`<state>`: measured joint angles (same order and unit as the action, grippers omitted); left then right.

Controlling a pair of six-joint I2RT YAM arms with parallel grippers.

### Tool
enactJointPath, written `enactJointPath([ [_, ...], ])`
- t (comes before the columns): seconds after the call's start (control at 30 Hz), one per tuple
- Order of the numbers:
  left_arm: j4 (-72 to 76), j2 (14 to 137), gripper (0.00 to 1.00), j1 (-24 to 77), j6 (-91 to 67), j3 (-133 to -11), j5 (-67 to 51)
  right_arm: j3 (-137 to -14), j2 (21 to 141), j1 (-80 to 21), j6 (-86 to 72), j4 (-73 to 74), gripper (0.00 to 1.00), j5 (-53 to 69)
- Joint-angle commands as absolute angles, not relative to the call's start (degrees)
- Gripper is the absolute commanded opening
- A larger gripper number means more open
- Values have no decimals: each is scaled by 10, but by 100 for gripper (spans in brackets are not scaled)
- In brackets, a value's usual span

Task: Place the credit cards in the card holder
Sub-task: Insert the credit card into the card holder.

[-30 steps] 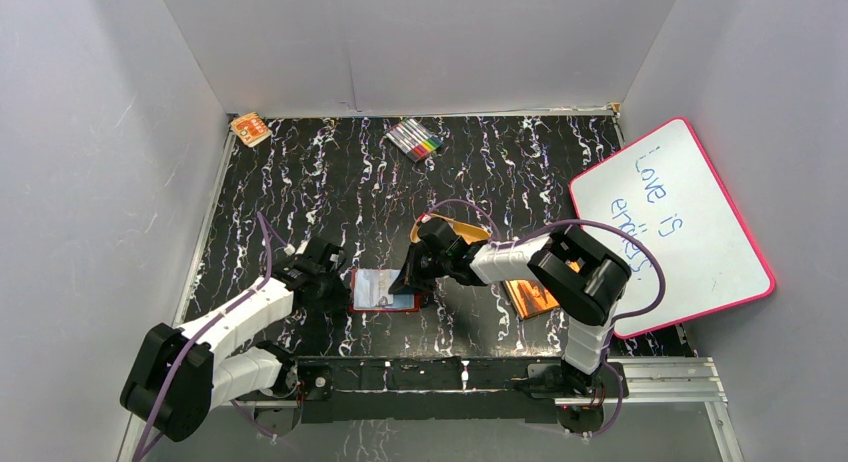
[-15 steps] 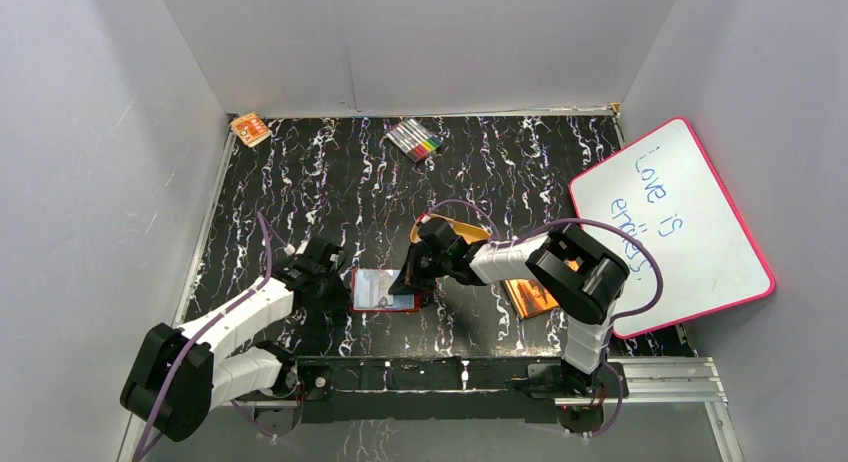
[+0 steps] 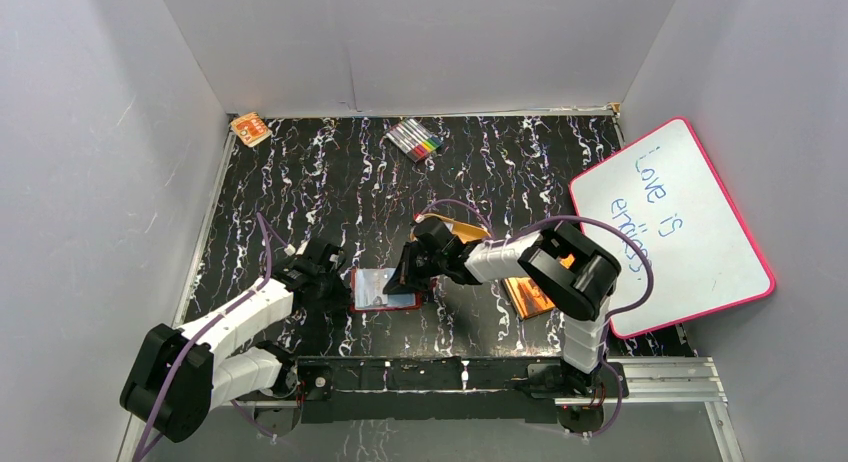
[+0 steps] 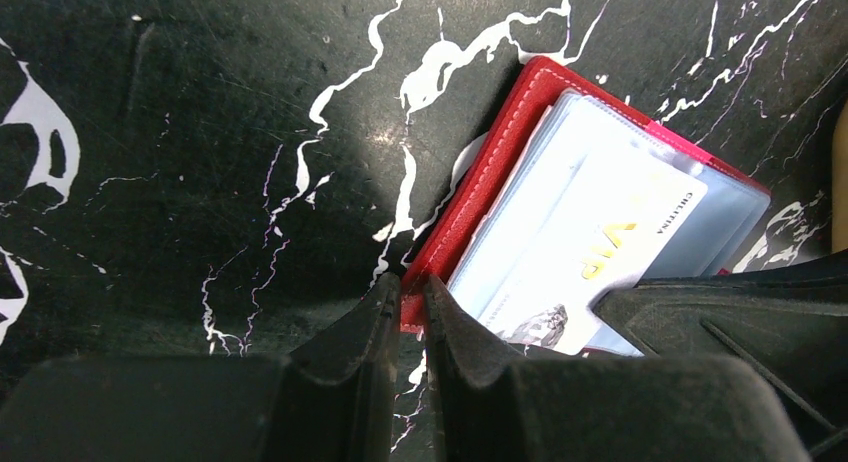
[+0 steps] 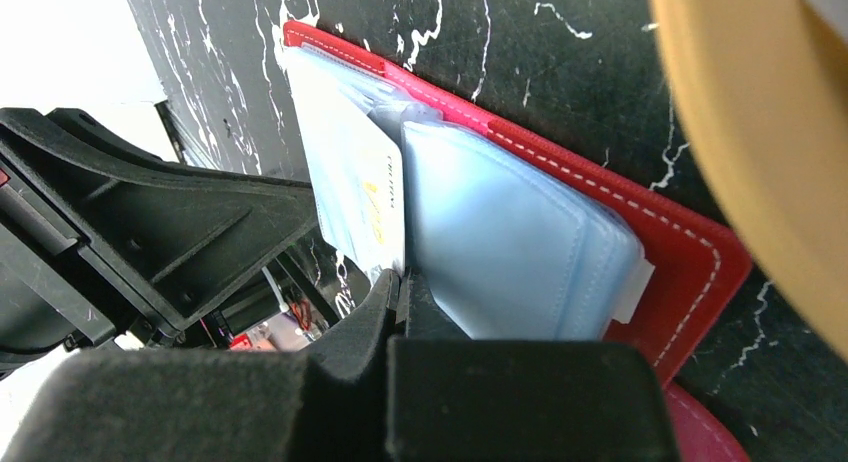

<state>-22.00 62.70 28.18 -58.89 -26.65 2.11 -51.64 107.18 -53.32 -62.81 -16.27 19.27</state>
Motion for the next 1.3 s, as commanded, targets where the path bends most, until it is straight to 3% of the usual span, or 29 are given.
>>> enactJointPath([
  [0.0,-245,644,14,283,-591,-236,3,-536,1092,-542,-620,-160,0,192],
  [0.87,-247,641,16,283,-586,-241,8,-587,1120,-551,-580,-133,0,234],
  [1.07,-257,632,19,283,-587,-245,14,-593,1111,-551,-569,-120,18,241],
  [1.27,-280,608,28,283,-588,-258,19,-594,1061,-551,-549,-51,45,214],
])
